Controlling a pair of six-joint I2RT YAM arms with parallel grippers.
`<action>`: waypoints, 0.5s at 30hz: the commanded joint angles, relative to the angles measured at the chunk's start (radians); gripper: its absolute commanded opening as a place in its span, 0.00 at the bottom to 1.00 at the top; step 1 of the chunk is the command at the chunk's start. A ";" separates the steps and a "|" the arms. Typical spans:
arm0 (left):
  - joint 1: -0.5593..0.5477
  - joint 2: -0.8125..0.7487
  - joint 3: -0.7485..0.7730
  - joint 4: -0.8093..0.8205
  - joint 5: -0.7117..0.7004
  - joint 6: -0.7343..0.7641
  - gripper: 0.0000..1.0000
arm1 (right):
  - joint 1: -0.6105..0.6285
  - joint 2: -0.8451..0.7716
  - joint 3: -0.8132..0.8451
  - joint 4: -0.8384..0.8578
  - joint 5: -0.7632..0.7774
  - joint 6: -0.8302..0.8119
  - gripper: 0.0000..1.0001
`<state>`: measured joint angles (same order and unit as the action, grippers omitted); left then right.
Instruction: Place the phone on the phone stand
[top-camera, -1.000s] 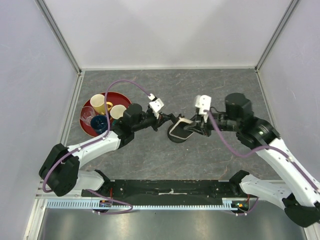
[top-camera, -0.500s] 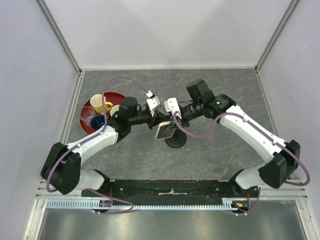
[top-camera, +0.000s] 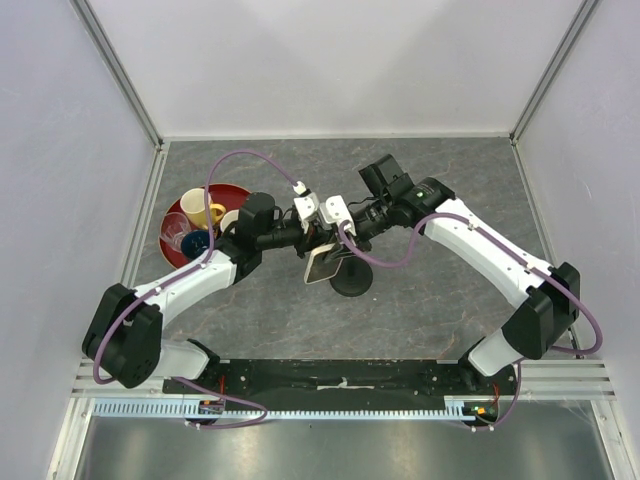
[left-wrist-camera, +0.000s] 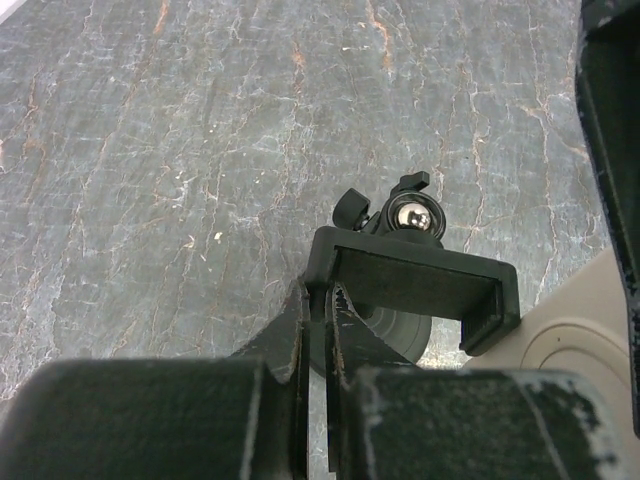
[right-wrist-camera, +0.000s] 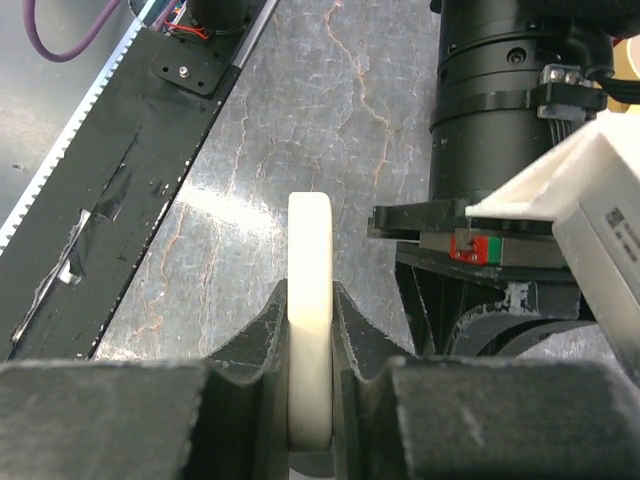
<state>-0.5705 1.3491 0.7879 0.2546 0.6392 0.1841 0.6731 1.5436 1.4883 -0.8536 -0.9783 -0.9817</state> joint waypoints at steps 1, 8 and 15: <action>-0.017 0.002 0.040 -0.014 0.096 0.018 0.02 | 0.045 -0.010 0.050 0.212 -0.028 -0.039 0.00; -0.019 -0.001 0.040 -0.011 0.091 0.006 0.02 | 0.048 -0.022 0.021 0.304 0.089 0.070 0.00; -0.019 -0.010 0.036 -0.011 0.093 0.011 0.02 | -0.001 -0.037 -0.020 0.294 0.063 0.068 0.00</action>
<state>-0.5762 1.3495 0.7937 0.2405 0.6617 0.1844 0.7189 1.5513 1.4830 -0.6945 -0.9237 -0.8852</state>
